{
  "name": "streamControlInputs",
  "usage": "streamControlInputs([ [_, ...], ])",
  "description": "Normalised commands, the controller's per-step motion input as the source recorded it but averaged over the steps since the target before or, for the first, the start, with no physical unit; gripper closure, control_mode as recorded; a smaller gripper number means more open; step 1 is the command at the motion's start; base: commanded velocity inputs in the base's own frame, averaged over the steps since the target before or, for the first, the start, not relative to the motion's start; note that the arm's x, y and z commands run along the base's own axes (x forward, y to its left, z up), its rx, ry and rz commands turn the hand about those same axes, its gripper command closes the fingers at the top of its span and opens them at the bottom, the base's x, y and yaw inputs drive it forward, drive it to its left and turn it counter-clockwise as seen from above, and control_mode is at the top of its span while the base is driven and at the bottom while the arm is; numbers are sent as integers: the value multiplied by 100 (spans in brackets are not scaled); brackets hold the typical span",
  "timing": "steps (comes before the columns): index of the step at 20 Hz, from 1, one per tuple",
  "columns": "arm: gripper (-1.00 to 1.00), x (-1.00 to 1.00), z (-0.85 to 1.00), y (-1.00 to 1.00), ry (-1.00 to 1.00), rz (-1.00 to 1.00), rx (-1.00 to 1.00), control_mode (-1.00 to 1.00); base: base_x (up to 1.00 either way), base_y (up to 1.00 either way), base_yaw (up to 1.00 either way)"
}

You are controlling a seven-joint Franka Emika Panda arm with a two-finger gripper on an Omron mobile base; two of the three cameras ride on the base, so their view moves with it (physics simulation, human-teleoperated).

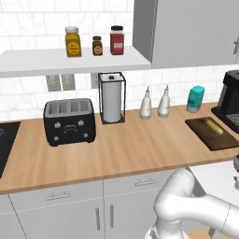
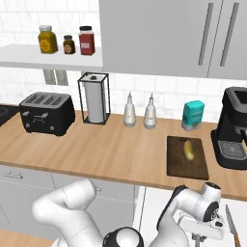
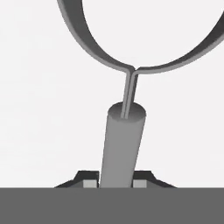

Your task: Place the appropriate cutting tool for cutting the cucumber skin on the cutting board.

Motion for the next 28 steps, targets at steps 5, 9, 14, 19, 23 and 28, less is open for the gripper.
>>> streamControlInputs([
  [5,100,-39,67,15,-3,-7,0,-100,0,0,0],
  [9,100,-41,100,26,0,-10,0,-100,0,0,0],
  [14,100,-36,100,30,0,-8,0,-100,0,0,0],
  [19,100,-6,100,37,0,-8,0,-100,0,0,0],
  [23,100,4,99,15,-1,-12,0,-100,0,0,0],
  [28,100,31,87,0,-1,-3,0,-100,0,0,0],
])
